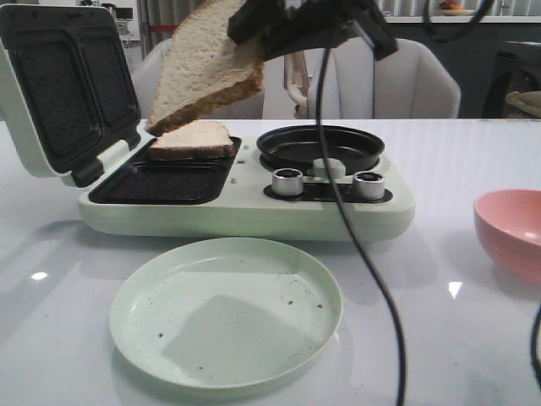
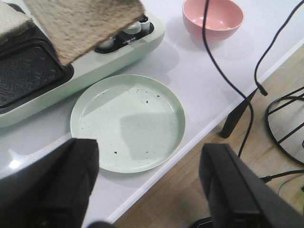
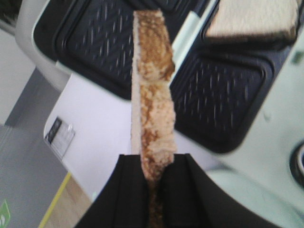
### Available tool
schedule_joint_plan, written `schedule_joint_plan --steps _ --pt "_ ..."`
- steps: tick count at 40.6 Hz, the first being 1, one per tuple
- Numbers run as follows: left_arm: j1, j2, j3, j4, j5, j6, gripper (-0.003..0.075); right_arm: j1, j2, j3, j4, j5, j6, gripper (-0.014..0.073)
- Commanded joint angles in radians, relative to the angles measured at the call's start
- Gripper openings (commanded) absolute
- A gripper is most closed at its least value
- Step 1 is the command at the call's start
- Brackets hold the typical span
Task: Make breakfast with bread and shrimp
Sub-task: 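Carry the bread over and lay it on the nearer sandwich plate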
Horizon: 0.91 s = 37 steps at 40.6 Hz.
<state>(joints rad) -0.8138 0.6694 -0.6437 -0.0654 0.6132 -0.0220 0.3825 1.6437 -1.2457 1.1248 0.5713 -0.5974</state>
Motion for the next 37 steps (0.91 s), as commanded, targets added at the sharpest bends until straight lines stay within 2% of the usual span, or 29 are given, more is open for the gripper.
schedule_joint_plan --steps 1,9,16,20,24,28,37 --pt "0.003 -0.003 -0.027 -0.011 -0.082 -0.01 0.0498 0.02 0.03 -0.087 0.099 -0.09 -0.035 0.0035" --pt "0.003 -0.003 -0.027 -0.011 -0.082 -0.01 0.0498 0.04 0.222 -0.244 0.105 -0.093 -0.035 0.0035" --pt "0.003 -0.003 -0.027 -0.011 -0.082 -0.01 0.0498 0.052 0.373 -0.412 0.106 0.02 -0.035 0.005" --pt "0.003 -0.003 -0.027 -0.011 -0.082 -0.01 0.0498 0.055 0.438 -0.486 0.105 0.057 -0.035 0.0173" --pt "0.003 -0.003 -0.027 -0.011 -0.08 -0.01 0.0498 0.055 0.465 -0.509 0.104 0.068 -0.035 0.038" --pt "0.003 -0.003 -0.027 -0.011 -0.08 -0.01 0.0498 0.054 0.464 -0.51 0.079 0.07 -0.035 0.0518" --pt "0.003 -0.003 -0.027 -0.011 -0.078 -0.01 0.0498 0.009 0.445 -0.51 0.046 0.128 -0.035 0.0502"
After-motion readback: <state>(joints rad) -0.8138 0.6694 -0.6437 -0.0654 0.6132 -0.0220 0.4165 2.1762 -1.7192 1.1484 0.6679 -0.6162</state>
